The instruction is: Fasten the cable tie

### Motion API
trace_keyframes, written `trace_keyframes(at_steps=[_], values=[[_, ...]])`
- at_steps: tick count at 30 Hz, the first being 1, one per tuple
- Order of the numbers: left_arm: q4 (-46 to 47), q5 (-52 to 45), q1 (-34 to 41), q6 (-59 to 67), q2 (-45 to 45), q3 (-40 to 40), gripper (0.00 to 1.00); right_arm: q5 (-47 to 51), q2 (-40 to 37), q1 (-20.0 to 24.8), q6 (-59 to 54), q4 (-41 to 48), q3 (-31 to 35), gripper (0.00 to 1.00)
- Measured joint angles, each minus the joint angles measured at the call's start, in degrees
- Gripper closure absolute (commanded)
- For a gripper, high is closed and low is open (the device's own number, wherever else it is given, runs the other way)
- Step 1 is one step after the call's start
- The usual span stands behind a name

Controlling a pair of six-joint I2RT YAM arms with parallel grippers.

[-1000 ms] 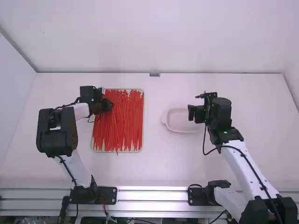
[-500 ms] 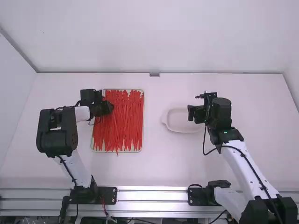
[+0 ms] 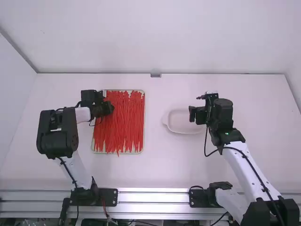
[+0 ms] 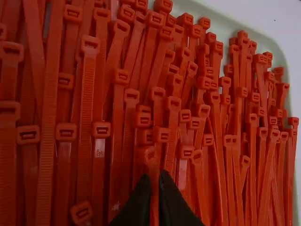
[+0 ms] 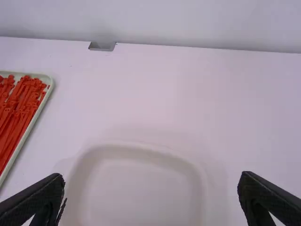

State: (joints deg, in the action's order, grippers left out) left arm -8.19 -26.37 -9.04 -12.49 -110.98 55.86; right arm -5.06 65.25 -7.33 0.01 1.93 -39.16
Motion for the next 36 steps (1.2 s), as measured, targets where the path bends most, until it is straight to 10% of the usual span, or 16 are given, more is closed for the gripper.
trace_keyframes(at_steps=[36], values=[[6.03, -1.9, 0.0, 0.02, 5.92, 3.19, 0.99, -0.98, 0.0, 0.0, -0.31, -0.04, 0.0, 0.02]])
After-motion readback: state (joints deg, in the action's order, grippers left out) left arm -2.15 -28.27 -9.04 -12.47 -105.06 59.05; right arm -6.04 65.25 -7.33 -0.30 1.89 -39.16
